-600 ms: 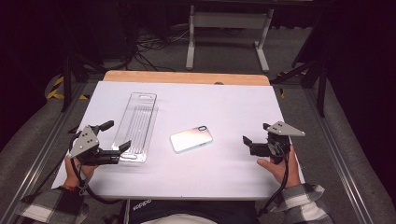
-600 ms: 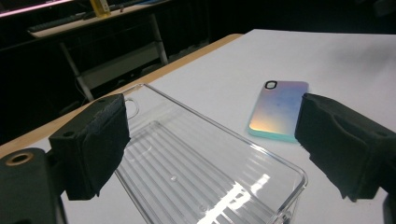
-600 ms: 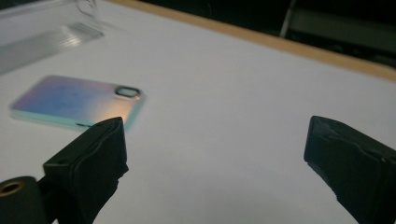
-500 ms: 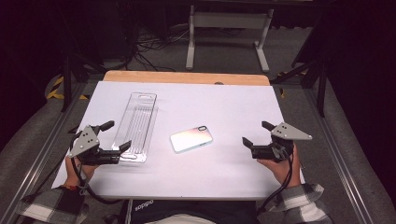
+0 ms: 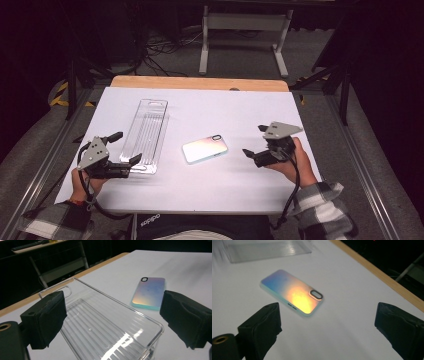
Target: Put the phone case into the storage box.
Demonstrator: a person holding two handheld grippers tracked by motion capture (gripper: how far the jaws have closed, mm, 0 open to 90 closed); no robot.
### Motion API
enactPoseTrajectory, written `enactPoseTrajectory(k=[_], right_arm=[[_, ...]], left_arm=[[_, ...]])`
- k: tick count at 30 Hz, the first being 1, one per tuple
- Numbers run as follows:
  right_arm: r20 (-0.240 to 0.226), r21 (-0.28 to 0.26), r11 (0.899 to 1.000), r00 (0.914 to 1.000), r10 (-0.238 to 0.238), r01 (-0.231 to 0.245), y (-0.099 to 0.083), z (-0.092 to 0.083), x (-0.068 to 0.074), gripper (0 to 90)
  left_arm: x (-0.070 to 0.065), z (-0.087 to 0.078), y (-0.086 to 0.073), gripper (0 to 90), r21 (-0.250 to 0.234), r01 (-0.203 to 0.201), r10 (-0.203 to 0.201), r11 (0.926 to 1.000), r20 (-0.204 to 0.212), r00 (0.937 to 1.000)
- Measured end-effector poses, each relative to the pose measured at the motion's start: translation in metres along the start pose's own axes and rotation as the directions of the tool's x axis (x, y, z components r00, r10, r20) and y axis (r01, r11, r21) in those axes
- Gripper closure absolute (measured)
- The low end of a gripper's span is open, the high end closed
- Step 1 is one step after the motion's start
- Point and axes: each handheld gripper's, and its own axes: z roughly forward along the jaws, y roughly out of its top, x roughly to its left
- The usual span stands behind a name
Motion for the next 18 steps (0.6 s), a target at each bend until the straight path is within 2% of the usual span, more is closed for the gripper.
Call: enactPoseTrajectory(k=[3,5,7,8,9,12,13,14,16,17,18], right_arm=[[-0.072,0.099,0.99,0.9932,-0.091,0.098,0.018,0.022,-0.001,6.3],[-0.134,0.15,0.979,0.9838,-0.12,0.14,0.028,0.039,-0.001,6.2],[-0.188,0.198,0.963,0.9712,-0.147,0.184,0.036,0.057,-0.001,6.4],[-0.232,0.223,0.95,0.9584,-0.167,0.219,0.039,0.07,-0.001,5.5],[-0.25,0.232,0.942,0.9507,-0.184,0.243,0.04,0.079,-0.001,7.1],[-0.29,0.291,0.901,0.9277,-0.236,0.32,0.043,0.106,0.002,7.5],[-0.307,0.306,0.89,0.9199,-0.245,0.339,0.043,0.111,0.003,7.6],[-0.317,0.32,0.882,0.9159,-0.246,0.347,0.043,0.116,0.004,7.9],[-0.362,0.343,0.859,0.8971,-0.254,0.381,0.044,0.126,0.006,9.5],[-0.371,0.355,0.844,0.8894,-0.268,0.402,0.046,0.132,0.007,8.0],[-0.38,0.363,0.836,0.8845,-0.271,0.412,0.048,0.135,0.008,8.2]], left_arm=[[-0.003,0.0,-0.001,7.7,0.006,-0.015,0.015,0.9999,0.002,0.9999],[-0.003,-0.001,-0.001,7.8,0.018,-0.025,0.025,0.9995,0.004,0.9997],[-0.004,-0.002,-0.004,7.8,0.031,-0.015,0.015,0.9994,0.004,0.9999],[-0.004,-0.003,-0.006,7.8,0.032,-0.022,0.022,0.9992,-0.001,0.9998],[-0.006,-0.004,-0.007,7.8,0.036,-0.009,0.008,0.9993,0.005,1.0],[-0.007,-0.005,-0.008,7.8,0.045,-0.017,0.017,0.9989,0.005,0.9999],[-0.008,-0.004,-0.008,7.8,0.052,-0.018,0.018,0.9985,0.011,0.9998],[-0.01,-0.004,-0.009,7.8,0.055,-0.025,0.025,0.9982,0.01,0.9996],[-0.011,-0.004,-0.009,7.8,0.061,-0.025,0.023,0.9978,0.02,0.9995],[-0.011,-0.004,-0.009,7.8,0.062,-0.023,0.022,0.9978,0.02,0.9996],[-0.011,-0.004,-0.009,7.8,0.062,-0.022,0.02,0.9978,0.021,0.9996]])
